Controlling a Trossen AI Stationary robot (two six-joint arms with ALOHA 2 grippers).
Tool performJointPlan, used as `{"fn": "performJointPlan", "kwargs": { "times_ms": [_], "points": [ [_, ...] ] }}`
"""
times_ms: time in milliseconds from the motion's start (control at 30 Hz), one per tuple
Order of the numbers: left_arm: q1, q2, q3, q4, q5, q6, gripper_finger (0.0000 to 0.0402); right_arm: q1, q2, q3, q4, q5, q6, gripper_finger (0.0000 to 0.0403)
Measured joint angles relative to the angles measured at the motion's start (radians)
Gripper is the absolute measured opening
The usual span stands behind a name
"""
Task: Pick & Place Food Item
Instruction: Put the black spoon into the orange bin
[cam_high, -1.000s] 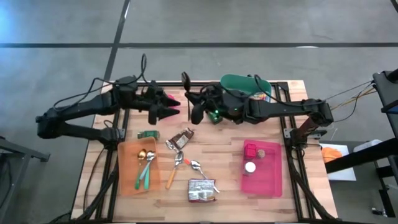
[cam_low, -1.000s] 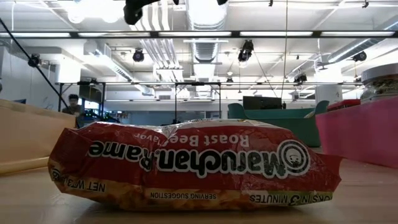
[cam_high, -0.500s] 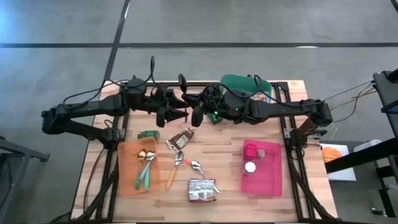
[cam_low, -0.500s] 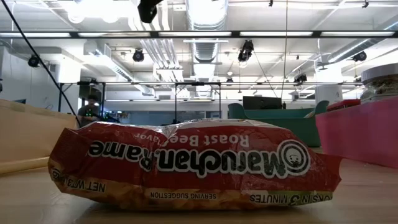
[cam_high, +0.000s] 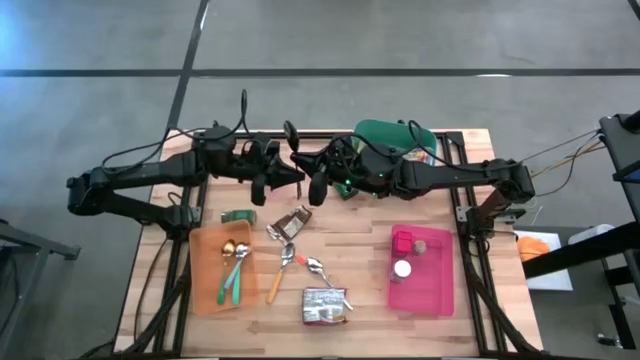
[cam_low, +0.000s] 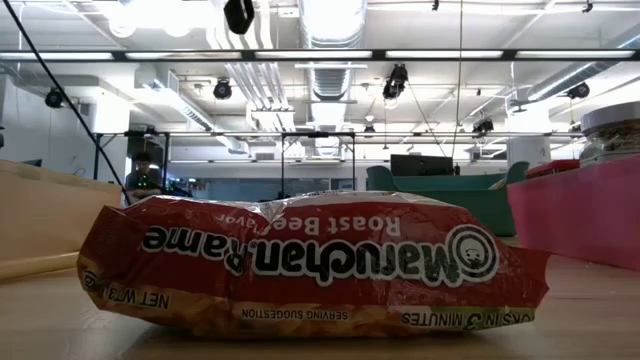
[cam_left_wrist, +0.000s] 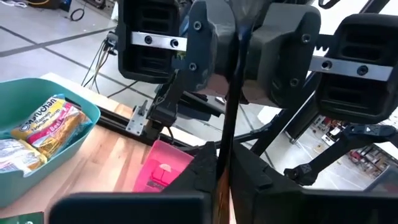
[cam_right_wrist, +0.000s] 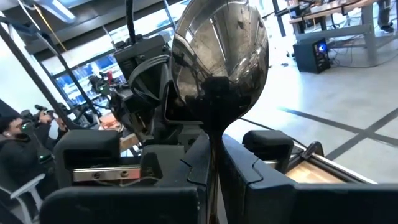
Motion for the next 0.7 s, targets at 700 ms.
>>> {"fn": "performJointPlan", "kwargs": {
  "times_ms": [700],
  "points": [
    [-0.002,-0.007,0.000,-0.001,0.023,-0.059,0.0008,0.000,0.000,0.000,0.002,-0.003,-0.004,0.0060]
  ]
}}
